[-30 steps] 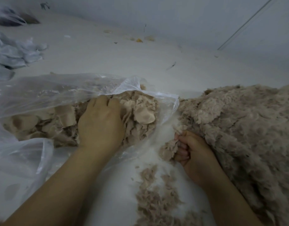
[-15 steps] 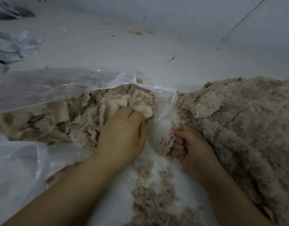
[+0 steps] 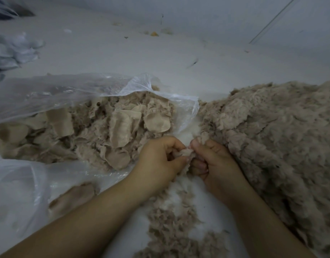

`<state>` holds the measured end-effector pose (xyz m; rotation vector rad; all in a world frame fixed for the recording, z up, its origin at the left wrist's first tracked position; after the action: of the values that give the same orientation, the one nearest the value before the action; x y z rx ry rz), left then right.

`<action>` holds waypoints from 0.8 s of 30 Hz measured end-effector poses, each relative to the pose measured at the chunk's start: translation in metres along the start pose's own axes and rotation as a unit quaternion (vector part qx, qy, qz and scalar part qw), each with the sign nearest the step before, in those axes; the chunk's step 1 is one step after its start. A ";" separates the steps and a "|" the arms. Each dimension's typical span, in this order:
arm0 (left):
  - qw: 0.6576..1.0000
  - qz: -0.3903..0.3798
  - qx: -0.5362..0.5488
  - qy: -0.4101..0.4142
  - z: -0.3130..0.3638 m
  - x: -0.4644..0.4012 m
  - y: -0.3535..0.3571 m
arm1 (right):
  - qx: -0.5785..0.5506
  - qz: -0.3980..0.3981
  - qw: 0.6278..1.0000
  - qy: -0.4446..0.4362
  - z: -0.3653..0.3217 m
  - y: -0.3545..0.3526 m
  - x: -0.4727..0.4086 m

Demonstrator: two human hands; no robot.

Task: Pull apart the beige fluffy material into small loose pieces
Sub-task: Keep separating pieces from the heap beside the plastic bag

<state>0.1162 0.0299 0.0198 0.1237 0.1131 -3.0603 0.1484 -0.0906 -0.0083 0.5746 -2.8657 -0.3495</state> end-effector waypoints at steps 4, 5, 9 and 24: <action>0.997 0.015 0.077 -0.004 0.001 0.003 -0.008 | 0.019 -0.027 0.999 -0.004 -0.003 0.006 0.000; 0.996 0.020 0.083 -0.004 0.001 0.003 -0.010 | 0.014 -0.024 1.000 -0.002 -0.003 0.006 0.000; 0.989 0.054 0.141 0.002 0.000 0.003 -0.025 | 0.012 0.032 0.999 0.022 0.002 -0.003 -0.001; 0.987 0.093 0.120 0.050 0.010 0.005 -0.029 | 0.100 -0.082 0.991 0.016 -0.004 0.004 0.005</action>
<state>0.1082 0.0573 0.0309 0.2840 -0.2482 -2.8693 0.1436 -0.0892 -0.0022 0.8468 -2.8481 -0.0740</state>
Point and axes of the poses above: each hand's wrist, its own x-axis away from the middle knuckle, its own y-axis out of the palm, z = x × y, the point moved 8 cm from there along -x, towards the middle knuckle, and after that the axes turned 11 degrees about x, right-handed, at the moved point
